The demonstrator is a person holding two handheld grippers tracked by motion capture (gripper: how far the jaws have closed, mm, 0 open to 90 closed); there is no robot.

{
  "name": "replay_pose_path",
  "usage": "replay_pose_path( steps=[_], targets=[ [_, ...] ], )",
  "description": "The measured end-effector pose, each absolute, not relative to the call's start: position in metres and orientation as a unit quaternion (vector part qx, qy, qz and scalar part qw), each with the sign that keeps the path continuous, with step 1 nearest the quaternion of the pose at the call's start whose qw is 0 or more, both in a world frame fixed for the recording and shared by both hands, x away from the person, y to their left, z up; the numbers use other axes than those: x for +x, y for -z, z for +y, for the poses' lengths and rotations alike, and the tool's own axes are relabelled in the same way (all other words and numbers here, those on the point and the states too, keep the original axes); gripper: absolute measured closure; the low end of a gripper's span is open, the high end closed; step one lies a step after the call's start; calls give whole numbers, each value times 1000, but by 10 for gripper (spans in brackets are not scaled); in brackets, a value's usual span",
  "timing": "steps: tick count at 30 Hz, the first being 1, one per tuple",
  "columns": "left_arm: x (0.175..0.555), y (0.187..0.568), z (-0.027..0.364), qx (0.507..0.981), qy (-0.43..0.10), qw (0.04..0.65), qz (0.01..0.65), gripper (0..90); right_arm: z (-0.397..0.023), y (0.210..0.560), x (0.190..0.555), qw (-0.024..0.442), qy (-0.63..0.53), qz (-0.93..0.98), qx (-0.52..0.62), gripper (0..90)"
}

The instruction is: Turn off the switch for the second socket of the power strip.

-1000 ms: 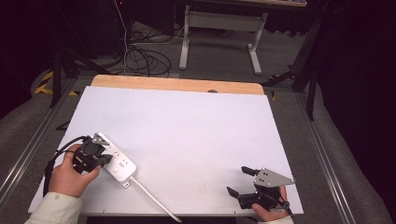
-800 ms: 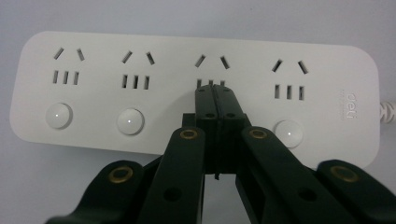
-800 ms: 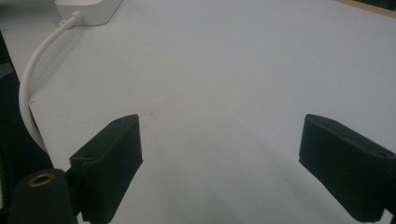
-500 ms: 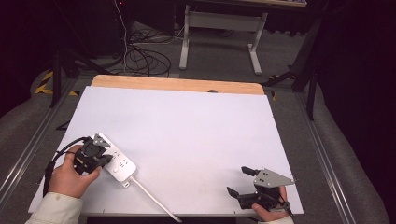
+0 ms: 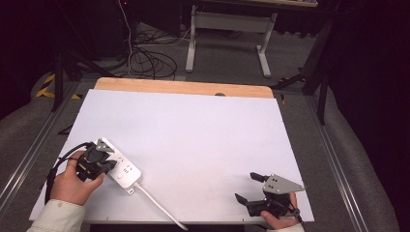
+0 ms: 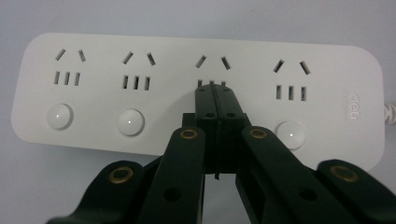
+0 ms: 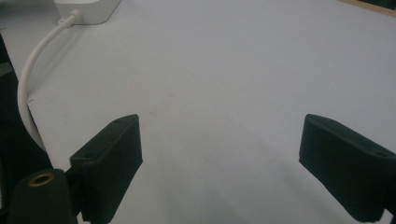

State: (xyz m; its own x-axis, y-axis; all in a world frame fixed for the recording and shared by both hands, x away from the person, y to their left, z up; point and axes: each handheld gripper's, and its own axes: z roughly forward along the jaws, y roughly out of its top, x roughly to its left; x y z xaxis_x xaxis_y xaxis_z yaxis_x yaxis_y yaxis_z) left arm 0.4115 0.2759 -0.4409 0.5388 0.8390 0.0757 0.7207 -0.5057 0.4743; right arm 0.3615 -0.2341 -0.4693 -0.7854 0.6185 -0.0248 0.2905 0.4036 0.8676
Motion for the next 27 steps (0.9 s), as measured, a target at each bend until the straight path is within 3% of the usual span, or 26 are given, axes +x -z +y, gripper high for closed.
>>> replay_pose_path(
  steps=[10, 27],
  targets=[
    [403, 421, 276, 845, -155, 238, 454, 898, -233, 469, 362, 174, -469, 820, 276, 137],
    [395, 407, 275, 845, -161, 250, 444, 898, -233, 470, 362, 175, -468, 821, 276, 137]
  ],
)
